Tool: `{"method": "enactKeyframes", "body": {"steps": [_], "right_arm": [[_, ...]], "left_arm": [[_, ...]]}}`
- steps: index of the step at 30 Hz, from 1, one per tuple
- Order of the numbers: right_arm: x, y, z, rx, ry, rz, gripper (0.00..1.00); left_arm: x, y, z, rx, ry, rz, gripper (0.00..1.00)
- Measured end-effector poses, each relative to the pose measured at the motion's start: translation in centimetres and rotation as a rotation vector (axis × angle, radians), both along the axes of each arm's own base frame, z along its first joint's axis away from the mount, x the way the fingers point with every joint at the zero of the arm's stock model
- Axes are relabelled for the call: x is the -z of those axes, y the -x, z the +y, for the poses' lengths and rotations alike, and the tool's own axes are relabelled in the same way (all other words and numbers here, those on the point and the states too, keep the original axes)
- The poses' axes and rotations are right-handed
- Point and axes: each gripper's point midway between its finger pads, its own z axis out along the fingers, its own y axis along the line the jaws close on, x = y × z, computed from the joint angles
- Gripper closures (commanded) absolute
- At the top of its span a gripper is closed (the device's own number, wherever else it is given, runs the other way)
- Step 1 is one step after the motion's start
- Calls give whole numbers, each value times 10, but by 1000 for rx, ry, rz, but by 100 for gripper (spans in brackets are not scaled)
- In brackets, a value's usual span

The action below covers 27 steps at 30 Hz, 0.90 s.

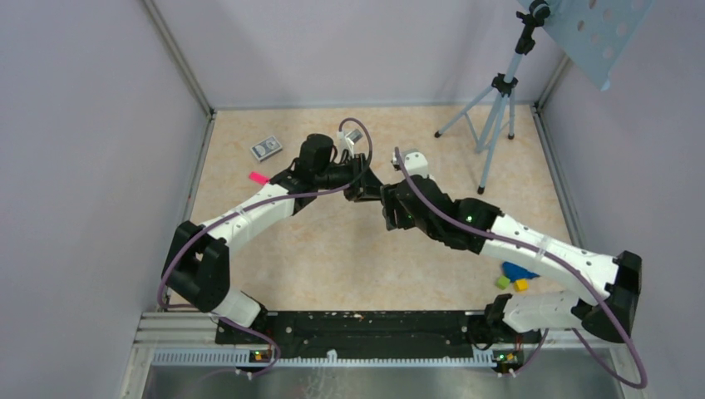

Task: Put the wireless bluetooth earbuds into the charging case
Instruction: Adjust the left earbud in the left side groove of the charging case.

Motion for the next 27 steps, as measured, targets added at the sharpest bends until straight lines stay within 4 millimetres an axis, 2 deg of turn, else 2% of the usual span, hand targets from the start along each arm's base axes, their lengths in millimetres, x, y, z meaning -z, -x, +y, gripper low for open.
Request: {"method": "enactKeyframes", "body": {"steps": [4,7,27], "right_arm": [[19,-4,6,1,60,31,40],[25,-5,5,10,88,41,41],[16,-4,-11,51,99,38,45]], "left_arm": [[1,0,0,1,-4,2,100],[1,1,1,1,-6,4,100],[1,-1,0,-3,-3,-7,100]]}}
